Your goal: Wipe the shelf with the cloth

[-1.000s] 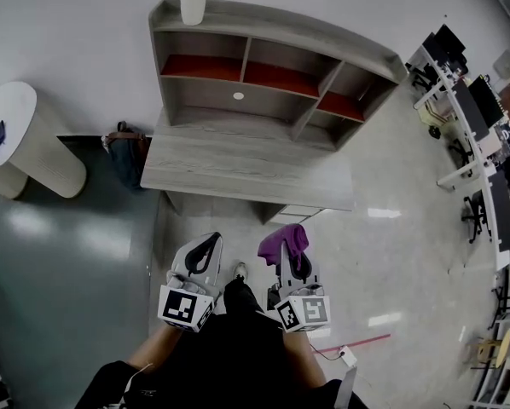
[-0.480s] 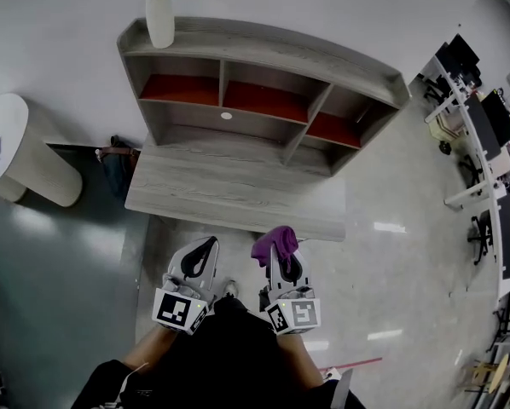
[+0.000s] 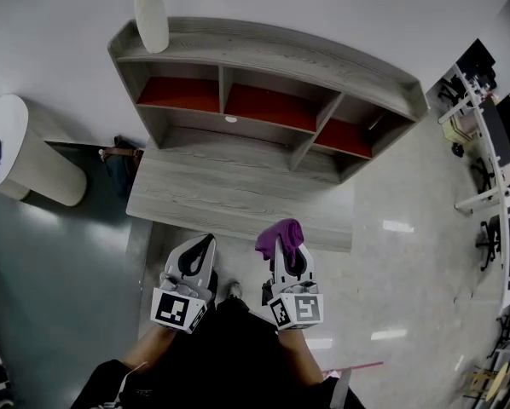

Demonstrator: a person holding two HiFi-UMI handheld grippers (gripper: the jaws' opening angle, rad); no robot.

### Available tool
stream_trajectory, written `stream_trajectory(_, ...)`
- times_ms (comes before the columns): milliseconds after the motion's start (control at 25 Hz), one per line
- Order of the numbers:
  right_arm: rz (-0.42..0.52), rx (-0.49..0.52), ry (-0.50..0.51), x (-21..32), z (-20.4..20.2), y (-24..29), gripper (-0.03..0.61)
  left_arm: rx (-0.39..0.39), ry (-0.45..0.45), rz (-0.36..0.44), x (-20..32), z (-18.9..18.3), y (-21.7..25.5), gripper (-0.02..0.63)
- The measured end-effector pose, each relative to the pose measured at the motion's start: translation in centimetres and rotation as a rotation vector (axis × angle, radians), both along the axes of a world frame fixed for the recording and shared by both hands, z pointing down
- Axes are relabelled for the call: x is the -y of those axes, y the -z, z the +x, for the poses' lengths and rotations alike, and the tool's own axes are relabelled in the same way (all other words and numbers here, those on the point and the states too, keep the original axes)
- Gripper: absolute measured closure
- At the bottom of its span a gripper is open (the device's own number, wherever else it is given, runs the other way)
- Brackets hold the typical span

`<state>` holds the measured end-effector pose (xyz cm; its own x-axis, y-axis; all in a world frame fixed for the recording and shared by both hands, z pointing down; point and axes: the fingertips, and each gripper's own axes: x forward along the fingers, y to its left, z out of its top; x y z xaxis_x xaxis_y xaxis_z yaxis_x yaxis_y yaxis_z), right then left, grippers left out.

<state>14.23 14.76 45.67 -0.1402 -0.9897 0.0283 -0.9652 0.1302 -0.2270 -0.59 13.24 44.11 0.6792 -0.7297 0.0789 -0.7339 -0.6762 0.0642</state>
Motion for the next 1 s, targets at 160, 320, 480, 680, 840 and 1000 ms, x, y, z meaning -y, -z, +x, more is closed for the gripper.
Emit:
stream_trajectory(160, -0.014, -0.014, -0.039, 3.1, 0.5, -0.6, 0.531, -0.007, -0.021, -0.006, 3.9, 0.2, -0.9, 0.615)
stream_trajectory(320, -0.022, -0.037, -0.102, 6.5, 0.9, -0.3, 0.531, -0.019, -0.091, -0.012, 8.3, 1.3, -1.3, 0.615)
stream_trajectory(480, -0.019, -0.056, -0.163, 11.2, 1.0, 0.4, 0.531, -0.056, -0.163, 0.012, 13.1, 2.0, 0.3, 0.615)
stream_trajectory(680, -0.028, -0.074, -0.219, 15.1, 1.2, 0.3, 0.531, -0.077, -0.213, -0.040, 17.1, 1.6, -0.1, 0.615)
stream_trajectory(840, -0.051, -0.061, -0.272, 16.8, 3.2, -0.3, 0.531, -0.058, -0.216, -0.056, 19.1, 1.9, -0.7, 0.615)
stream_trajectory(1000, -0.074, -0.074, -0.301, 19.2, 5.9, -0.8, 0.531, -0.069, -0.206, -0.054, 21.5, 3.0, -0.6, 0.615)
